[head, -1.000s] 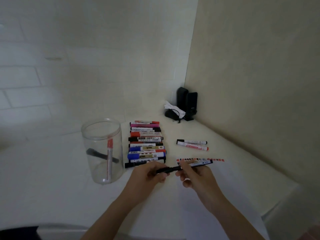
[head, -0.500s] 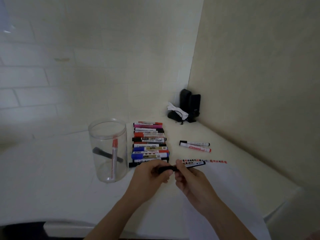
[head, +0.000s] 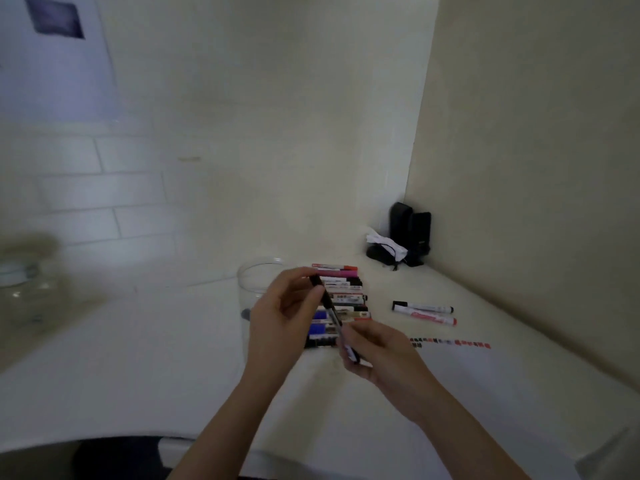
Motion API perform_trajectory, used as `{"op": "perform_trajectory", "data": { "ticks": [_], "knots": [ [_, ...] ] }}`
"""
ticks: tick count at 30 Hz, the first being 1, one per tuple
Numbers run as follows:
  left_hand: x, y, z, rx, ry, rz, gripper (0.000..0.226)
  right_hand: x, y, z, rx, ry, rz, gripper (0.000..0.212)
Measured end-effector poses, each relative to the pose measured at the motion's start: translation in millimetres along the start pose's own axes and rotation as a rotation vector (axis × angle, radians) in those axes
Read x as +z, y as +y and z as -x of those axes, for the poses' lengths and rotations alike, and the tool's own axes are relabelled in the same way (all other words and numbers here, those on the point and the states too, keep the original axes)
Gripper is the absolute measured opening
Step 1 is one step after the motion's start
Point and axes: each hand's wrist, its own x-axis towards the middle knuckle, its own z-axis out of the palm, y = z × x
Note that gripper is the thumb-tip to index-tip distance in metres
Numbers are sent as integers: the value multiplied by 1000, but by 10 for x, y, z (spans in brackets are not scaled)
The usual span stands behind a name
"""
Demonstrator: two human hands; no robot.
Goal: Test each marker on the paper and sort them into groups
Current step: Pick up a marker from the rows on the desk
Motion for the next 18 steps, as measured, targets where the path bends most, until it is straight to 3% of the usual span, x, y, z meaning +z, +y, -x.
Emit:
{"op": "perform_trajectory", "data": {
  "ticks": [6,10,13,18],
  "knots": [
    [-421,329,-360,122,232,-7,19,453,-212,-213,-296,98,317,9],
    [-727,392,-699,129,344,-131,17,261,-124,-365,-325,213,452,11],
    [-734,210,-800,43,213,-329,20,18,86,-439,-308,250,677,13],
    [-539,17,-882,-23,-192,-717,23,-335,476,-554,-354,269,1009,10]
  ]
}}
